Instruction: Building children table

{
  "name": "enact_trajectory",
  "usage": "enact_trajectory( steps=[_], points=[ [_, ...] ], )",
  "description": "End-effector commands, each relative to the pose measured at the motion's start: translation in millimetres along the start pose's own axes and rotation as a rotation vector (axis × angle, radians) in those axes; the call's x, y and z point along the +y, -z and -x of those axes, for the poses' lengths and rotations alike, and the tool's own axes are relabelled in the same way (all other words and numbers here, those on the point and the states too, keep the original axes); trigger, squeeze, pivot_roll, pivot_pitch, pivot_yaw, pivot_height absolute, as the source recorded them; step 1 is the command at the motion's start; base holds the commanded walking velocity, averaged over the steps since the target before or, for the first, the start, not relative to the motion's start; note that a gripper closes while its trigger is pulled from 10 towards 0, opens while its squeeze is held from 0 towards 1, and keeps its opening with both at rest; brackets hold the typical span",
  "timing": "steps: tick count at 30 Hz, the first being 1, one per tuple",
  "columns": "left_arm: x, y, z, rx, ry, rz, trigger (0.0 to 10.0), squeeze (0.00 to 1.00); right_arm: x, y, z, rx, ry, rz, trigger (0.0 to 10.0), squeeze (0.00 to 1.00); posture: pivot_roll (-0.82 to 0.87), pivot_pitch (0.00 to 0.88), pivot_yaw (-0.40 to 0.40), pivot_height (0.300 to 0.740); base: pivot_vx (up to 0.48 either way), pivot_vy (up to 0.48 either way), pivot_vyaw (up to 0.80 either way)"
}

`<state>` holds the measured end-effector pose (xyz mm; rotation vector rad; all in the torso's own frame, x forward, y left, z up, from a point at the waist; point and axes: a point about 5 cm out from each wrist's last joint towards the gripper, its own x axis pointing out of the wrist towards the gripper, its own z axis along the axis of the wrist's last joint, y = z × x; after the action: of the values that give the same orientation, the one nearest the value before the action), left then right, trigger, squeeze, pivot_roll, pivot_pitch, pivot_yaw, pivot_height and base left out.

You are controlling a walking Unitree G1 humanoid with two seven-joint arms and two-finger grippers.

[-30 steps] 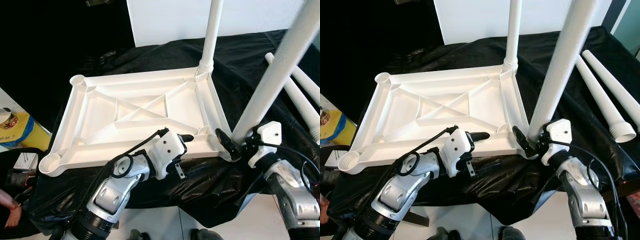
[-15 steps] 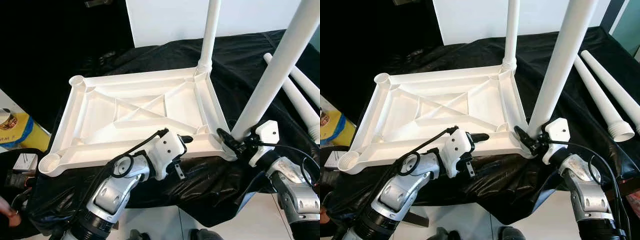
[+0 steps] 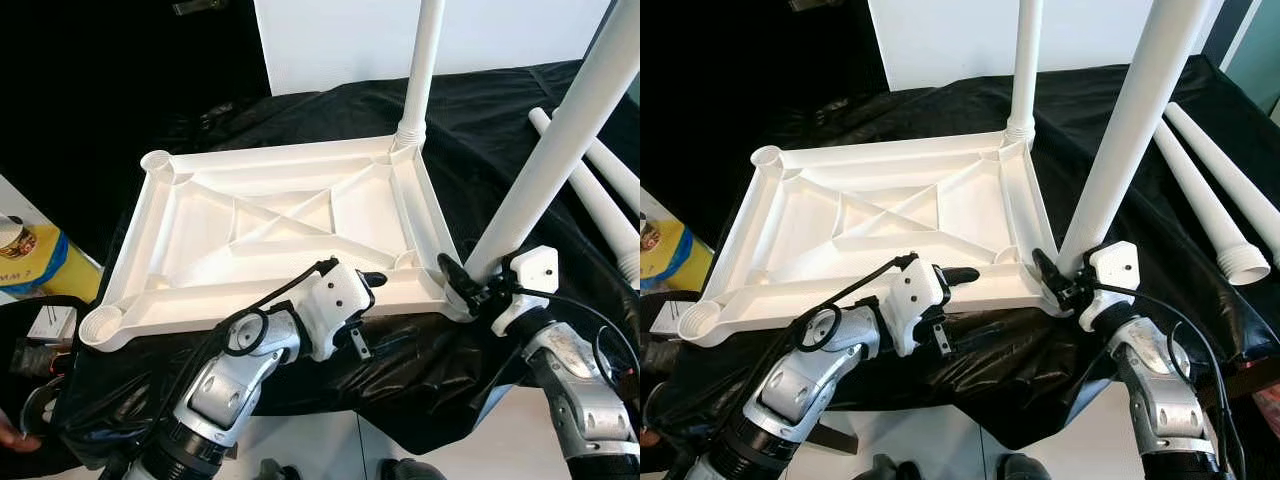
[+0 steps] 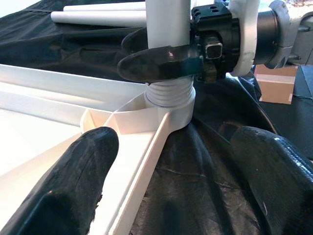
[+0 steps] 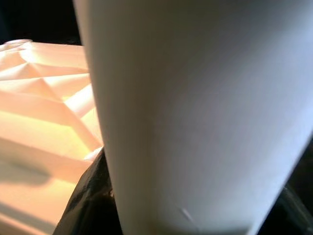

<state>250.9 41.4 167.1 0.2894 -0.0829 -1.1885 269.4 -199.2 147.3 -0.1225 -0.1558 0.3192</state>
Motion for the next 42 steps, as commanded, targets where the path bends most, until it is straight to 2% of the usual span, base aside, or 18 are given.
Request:
enact_trajectory(
  steps=[1, 9, 10, 11, 13, 14, 19, 21, 23, 28, 32, 37, 38, 42],
  points=[
    [-2.1, 1.7, 0.1, 0.012, 0.013, -0.003, 10.0, 0.0, -1.0, 23.9, 10.2, 0.117, 0.082, -0.046, 10.0, 0.0, -0.18, 0.129, 0.083, 0.74, 0.0, 0.0, 0.0],
    [-2.4, 1.9, 0.1, 0.013, 0.015, -0.002, 10.0, 0.0, 4.5, 28.6, 13.0, 0.152, 0.185, -0.051, 10.0, 0.0, -0.18, 0.126, 0.081, 0.74, 0.0, 0.0, 0.0],
    [-3.0, 1.8, 0.3, 0.011, 0.016, -0.008, 10.0, 0.0, 11.3, 34.0, 15.4, 0.196, 0.33, -0.077, 10.0, 0.0, -0.18, 0.126, 0.075, 0.74, 0.0, 0.0, 0.0],
    [-3.0, 1.8, 0.3, 0.011, 0.016, -0.008, 10.0, 0.0, 11.3, 34.0, 15.4, 0.196, 0.33, -0.077, 10.0, 0.0, -0.18, 0.126, 0.075, 0.74, 0.0, 0.0, 0.0],
    [-3.4, 1.7, 0.5, 0.01, 0.016, -0.013, 10.0, 0.0, 17.9, 36.5, 16.4, 0.222, 0.435, -0.09, 10.0, 0.0, -0.18, 0.124, 0.07, 0.74, 0.0, 0.0, 0.0],
    [-3.4, 1.7, 0.5, 0.01, 0.016, -0.013, 10.0, 0.0, 17.9, 36.5, 16.4, 0.222, 0.435, -0.09, 10.0, 0.0, -0.18, 0.124, 0.07, 0.74, 0.0, 0.0, 0.0],
    [-3.5, 1.4, 1.3, 0.009, 0.012, -0.018, 10.0, 0.0, 27.2, 37.6, 16.1, 0.233, 0.584, -0.119, 10.0, 0.0, -0.17, 0.125, 0.068, 0.74, 0.0, 0.0, 0.0],
    [-3.5, 1.4, 1.3, 0.009, 0.012, -0.018, 10.0, 0.0, 27.2, 37.6, 16.1, 0.233, 0.584, -0.119, 10.0, 0.0, -0.17, 0.125, 0.068, 0.74, 0.0, 0.0, 0.0],
    [-4.0, 1.6, 2.0, 0.01, 0.01, -0.017, 10.0, 0.0, 31.6, 36.2, 15.4, 0.228, 0.636, -0.139, 10.0, 0.0, -0.17, 0.126, 0.07, 0.74, 0.0, 0.0, 0.0],
    [-4.5, 1.9, 2.1, 0.011, 0.011, -0.013, 10.0, 0.0, 33.5, 32.0, 14.6, 0.202, 0.643, -0.155, 10.0, 0.0, -0.18, 0.124, 0.072, 0.74, 0.0, 0.0, 0.0],
    [-3.7, 1.8, 0.4, 0.008, 0.013, -0.019, 10.0, 0.0, 36.3, 23.7, 13.2, 0.16, 0.615, -0.128, 10.0, 0.0, -0.18, 0.124, 0.07, 0.74, 0.0, 0.0, 0.0],
    [-3.7, 1.7, 0.4, 0.007, 0.013, -0.019, 10.0, 0.0, 37.5, 22.7, 12.9, 0.162, 0.629, -0.119, 10.0, 0.0, -0.18, 0.125, 0.07, 0.74, 0.0, 0.0, 0.0],
    [-3.9, 1.6, 0.3, 0.007, 0.011, -0.019, 10.0, 0.0, 36.5, 17.6, 12.2, 0.125, 0.602, -0.123, 10.0, 1.0, -0.18, 0.128, 0.068, 0.74, 0.0, 0.0, 0.0],
    [-4.0, 1.6, 0.4, 0.007, 0.008, -0.018, 10.0, 0.0, 34.5, 12.9, 12.2, 0.092, 0.567, -0.123, 10.0, 1.0, -0.18, 0.129, 0.068, 0.74, 0.0, 0.0, 0.0]
  ],
)
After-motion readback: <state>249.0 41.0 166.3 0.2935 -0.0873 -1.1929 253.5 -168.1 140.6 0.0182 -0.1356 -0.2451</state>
